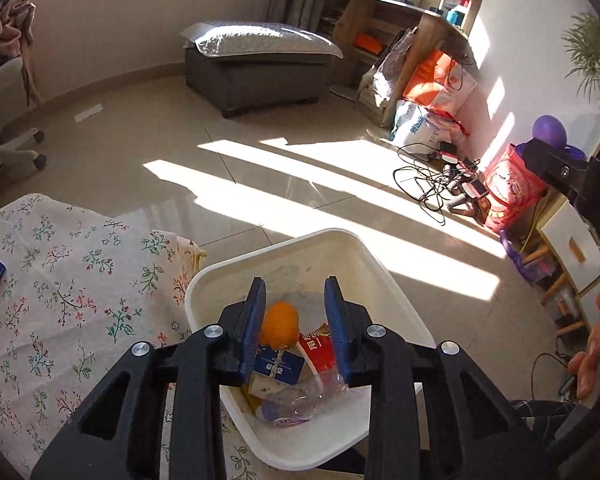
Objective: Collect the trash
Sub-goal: 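Move both open tools back toward the table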
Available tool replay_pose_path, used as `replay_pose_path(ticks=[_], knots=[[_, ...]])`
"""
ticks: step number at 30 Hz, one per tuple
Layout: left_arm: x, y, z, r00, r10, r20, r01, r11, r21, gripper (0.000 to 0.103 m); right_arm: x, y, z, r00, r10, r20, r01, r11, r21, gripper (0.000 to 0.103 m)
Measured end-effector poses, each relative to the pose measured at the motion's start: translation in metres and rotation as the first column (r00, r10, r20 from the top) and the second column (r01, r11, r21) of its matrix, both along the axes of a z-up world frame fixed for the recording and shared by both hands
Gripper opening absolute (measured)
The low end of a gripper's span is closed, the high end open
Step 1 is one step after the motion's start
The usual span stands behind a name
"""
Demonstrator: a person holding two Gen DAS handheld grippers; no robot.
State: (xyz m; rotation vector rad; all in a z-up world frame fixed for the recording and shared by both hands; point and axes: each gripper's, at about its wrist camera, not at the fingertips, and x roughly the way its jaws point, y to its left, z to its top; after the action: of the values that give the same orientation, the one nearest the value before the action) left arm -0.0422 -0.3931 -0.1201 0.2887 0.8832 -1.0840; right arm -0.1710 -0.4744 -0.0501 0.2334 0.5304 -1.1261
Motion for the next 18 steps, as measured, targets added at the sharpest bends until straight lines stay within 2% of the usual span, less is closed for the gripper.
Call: replay_pose_path(ticks=[2, 4, 5, 6, 8, 11, 18], knots=[[-0.001, 0.001, 0.002, 1.000, 0.004, -0.004, -0.004, 1.000, -0.010, 0.061, 0.000, 0.000, 0.000, 1.000, -0.006, 0.000, 0.006, 1.000, -0.001, 0.096], [-0.002, 0.001, 0.005, 1.000, 0.004, 0.007, -0.004, 1.000, 0.003, 0.063, 0.001, 0.000, 0.000, 1.000, -0.010, -0.001, 0.010, 1.000, 0.003, 0.096], [-0.002, 0.001, 0.006, 1.000, 0.014, 0.026, -0.015, 1.000, 0.014, 0.067, 0.003, 0.001, 0.000, 1.000, -0.010, -0.001, 0.010, 1.000, 0.006, 0.096], [-0.001, 0.003, 0.009, 0.998, 0.034, 0.057, -0.035, 0.999, 0.023, 0.076, 0.004, 0.001, 0.000, 1.000, -0.008, -0.003, 0.008, 1.000, 0.009, 0.096], [0.000, 0.008, 0.015, 0.990, 0.074, 0.122, -0.078, 0.997, 0.026, 0.084, 0.009, 0.003, 0.000, 1.000, 0.001, -0.006, -0.001, 1.000, 0.012, 0.096], [0.007, 0.015, 0.022, 0.978, 0.105, 0.180, -0.115, 0.992, 0.048, 0.085, 0.019, 0.010, 0.000, 1.000, 0.025, -0.018, -0.024, 1.000, 0.015, 0.096], [0.036, 0.040, 0.021, 0.955, 0.177, 0.237, -0.202, 0.976, 0.085, 0.087, 0.048, 0.031, 0.000, 0.994, 0.102, -0.045, -0.101, 0.995, 0.021, 0.096]])
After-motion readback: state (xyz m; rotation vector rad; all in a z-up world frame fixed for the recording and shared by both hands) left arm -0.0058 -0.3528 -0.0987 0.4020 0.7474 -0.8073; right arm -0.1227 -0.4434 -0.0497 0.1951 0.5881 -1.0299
